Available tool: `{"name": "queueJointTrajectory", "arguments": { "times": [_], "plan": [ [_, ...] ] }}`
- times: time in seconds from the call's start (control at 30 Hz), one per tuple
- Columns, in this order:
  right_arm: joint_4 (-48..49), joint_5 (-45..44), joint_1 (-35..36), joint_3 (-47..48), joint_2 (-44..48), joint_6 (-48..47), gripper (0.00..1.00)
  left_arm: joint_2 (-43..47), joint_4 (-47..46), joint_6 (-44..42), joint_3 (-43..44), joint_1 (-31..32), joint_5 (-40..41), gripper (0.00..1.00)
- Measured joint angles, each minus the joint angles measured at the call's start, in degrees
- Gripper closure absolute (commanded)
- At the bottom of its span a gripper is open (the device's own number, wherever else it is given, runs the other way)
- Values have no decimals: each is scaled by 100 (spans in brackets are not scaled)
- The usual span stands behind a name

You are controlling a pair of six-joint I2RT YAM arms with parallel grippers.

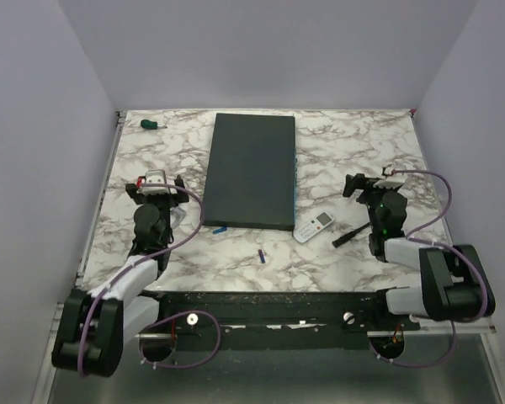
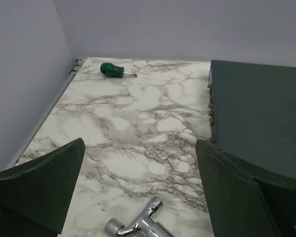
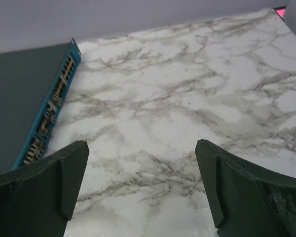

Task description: Load the batteries into the remote control

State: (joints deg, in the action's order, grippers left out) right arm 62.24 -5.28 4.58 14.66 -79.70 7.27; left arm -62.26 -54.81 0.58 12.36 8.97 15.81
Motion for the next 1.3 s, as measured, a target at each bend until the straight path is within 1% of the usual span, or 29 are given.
{"name": "queueJointTrajectory", "arguments": {
  "times": [0.07, 0.2, 0.33, 0.43, 0.5, 0.6, 0.7, 0.8, 0.87, 0.97, 1.07, 1.13, 1.23, 1.3],
  "plan": [
    [-761, 0, 0, 402, 455, 225, 0, 507, 743, 168, 267, 85, 52, 1],
    [-2275, 22, 0, 1366, 852, 892, 0, 1648, 1921, 870, 645, 160, 68, 1],
    [-3657, 424, 0, 2208, 769, 1147, 0, 2549, 3447, 1718, 1145, 166, 68, 1],
    [-4310, 678, 0, 2376, 737, 1305, 0, 2951, 4417, 2103, 1622, 166, 63, 1],
    [-4715, 802, 2, 2376, 739, 1438, 0, 3139, 5056, 2282, 1989, 166, 20, 2],
    [-5250, 879, 2, 2385, 739, 1690, 0, 3263, 5753, 2450, 2441, 166, -26, 1],
    [-5772, 813, 0, 2498, 739, 2059, 0, 3147, 6492, 2570, 2977, 166, -120, 1],
    [-6002, 791, 0, 2542, 820, 2321, 0, 2868, 7254, 2662, 3460, 166, -164, 1],
    [-6122, 793, 0, 2544, 911, 2402, 1, 2726, 7624, 2726, 3622, 166, -157, 2],
    [-6282, 793, 0, 2555, 977, 2448, 5, 2680, 8067, 2796, 3644, 164, -133, 1],
    [-6594, 793, 0, 2667, 946, 2524, 11, 2730, 8271, 2736, 3530, 160, -131, 1],
    [-6804, 780, 15, 2763, 911, 2621, 11, 2844, 8362, 2592, 3399, 160, -175, 1],
    [-7073, 363, 295, 2796, 914, 2833, 12, 3010, 8373, 2308, 3185, 160, -393, 1],
    [-7291, -17, 758, 2800, 914, 3003, 12, 3056, 8389, 2177, 3106, 160, -492, 2]
  ]
}}
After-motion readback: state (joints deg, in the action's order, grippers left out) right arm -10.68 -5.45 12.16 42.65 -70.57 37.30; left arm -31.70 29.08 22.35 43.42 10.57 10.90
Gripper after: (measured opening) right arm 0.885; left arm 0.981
